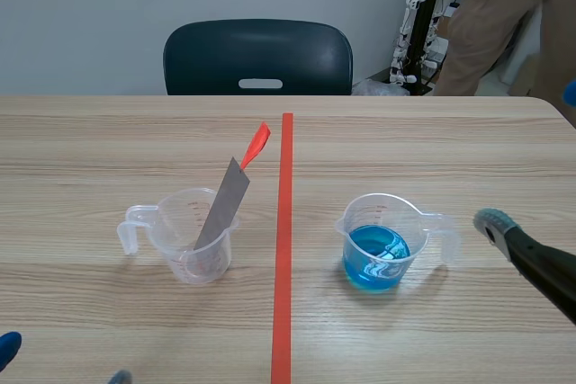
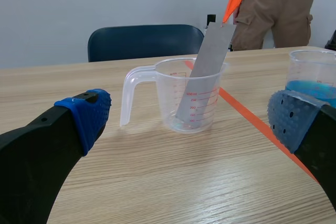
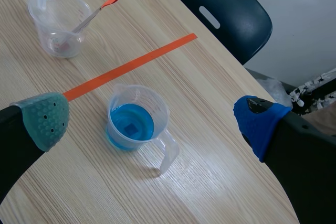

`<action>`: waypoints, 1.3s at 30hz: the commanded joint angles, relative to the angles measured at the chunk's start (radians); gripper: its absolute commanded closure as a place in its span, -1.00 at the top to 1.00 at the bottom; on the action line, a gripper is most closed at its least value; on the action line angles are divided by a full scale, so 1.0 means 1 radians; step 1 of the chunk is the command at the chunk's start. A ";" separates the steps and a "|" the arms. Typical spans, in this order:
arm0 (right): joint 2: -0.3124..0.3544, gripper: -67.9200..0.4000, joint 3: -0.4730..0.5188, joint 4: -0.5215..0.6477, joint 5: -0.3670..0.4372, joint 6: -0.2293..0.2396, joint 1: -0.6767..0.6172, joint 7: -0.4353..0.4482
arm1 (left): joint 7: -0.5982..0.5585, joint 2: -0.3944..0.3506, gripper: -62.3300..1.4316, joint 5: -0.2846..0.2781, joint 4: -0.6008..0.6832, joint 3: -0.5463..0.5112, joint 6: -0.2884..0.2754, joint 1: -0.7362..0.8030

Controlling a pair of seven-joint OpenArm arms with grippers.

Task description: Do the redox reaction experiment. put the plate into the left beaker

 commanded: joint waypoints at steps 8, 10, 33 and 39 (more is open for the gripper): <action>0.000 1.00 0.003 0.007 0.007 -0.005 0.012 0.011 | -0.017 -0.008 1.00 -0.006 0.016 -0.002 -0.002 0.003; 0.000 1.00 0.003 0.007 0.007 -0.006 0.012 0.011 | -0.017 -0.008 1.00 -0.006 0.016 -0.002 -0.002 0.003; 0.000 1.00 0.003 0.007 0.007 -0.136 0.012 0.011 | -0.017 -0.008 1.00 -0.006 0.016 -0.002 -0.002 0.003; 0.000 1.00 0.003 0.007 0.007 -0.136 0.012 0.011 | -0.017 -0.008 1.00 -0.006 0.016 -0.002 -0.002 0.003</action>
